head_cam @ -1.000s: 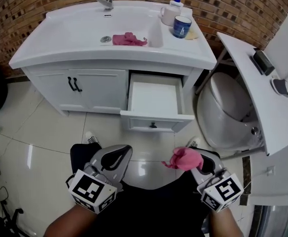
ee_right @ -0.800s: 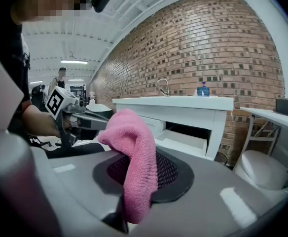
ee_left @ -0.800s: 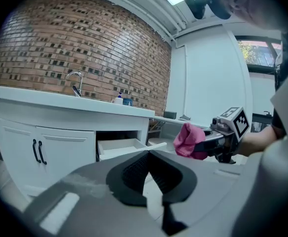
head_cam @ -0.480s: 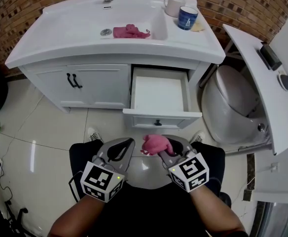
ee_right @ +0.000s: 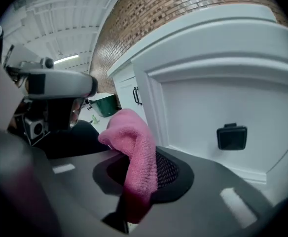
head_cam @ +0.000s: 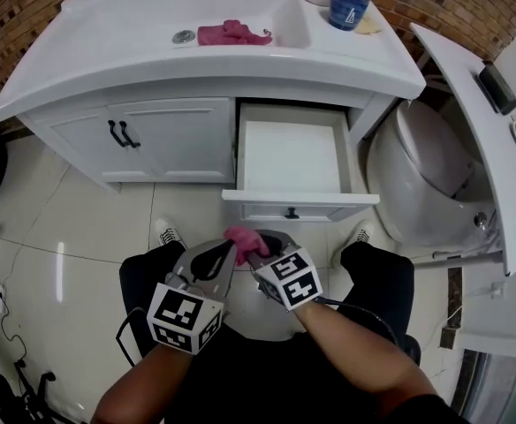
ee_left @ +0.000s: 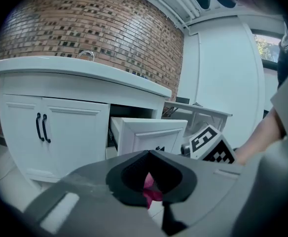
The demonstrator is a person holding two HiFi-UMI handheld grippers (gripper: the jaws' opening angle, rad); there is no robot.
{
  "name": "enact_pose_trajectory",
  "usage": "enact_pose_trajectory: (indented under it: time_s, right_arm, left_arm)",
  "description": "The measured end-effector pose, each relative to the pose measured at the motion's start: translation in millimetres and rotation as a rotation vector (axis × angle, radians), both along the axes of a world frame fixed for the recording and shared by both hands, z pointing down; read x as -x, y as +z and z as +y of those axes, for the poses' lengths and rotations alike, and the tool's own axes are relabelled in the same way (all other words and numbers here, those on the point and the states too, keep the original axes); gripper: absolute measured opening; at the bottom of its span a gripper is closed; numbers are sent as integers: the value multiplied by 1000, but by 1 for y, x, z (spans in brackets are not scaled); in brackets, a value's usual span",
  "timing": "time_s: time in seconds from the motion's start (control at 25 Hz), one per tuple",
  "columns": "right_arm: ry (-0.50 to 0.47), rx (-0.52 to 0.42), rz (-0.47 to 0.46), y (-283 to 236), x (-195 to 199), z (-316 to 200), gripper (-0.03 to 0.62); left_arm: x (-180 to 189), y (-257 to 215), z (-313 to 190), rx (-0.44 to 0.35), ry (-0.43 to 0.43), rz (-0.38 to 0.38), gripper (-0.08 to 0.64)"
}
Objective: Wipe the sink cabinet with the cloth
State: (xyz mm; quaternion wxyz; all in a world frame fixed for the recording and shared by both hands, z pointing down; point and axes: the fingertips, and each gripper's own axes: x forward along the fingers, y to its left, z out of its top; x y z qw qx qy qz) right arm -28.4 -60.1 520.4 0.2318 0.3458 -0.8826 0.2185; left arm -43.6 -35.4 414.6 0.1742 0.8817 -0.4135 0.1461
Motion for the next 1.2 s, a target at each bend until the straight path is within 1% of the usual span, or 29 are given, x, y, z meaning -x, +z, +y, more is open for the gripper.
enact_pose_trajectory:
  time_s: [0.08,0.24,0.4,0.6,0.8,0.88,1.2]
  right_arm:
    - [16,4,-13,10,4,-7,81]
    - [54,5,-43,18,8,-19,81]
    - [57,17,-45,21,11,-21,81]
    - [65,13,-37,25,6,-21,80]
    - [80,13,-21,26,-8,-20,81]
    - [101,20,-17,28,-18,-21,80]
    - [193,31,8,34,-67,-24,80]
  left_arm:
    - [3,5,-2,4,-15,6,6]
    - [7,18,-2,40,-46,18,6]
    - [5,24,3,38,-14,-11,6]
    - [-4,26,6,30,23,-13,6]
    - [-20,26,9,18,76,-18,6]
    - [-27,26,11,16,95,-21,6]
    - [-48,27,11,28,123,-4,6]
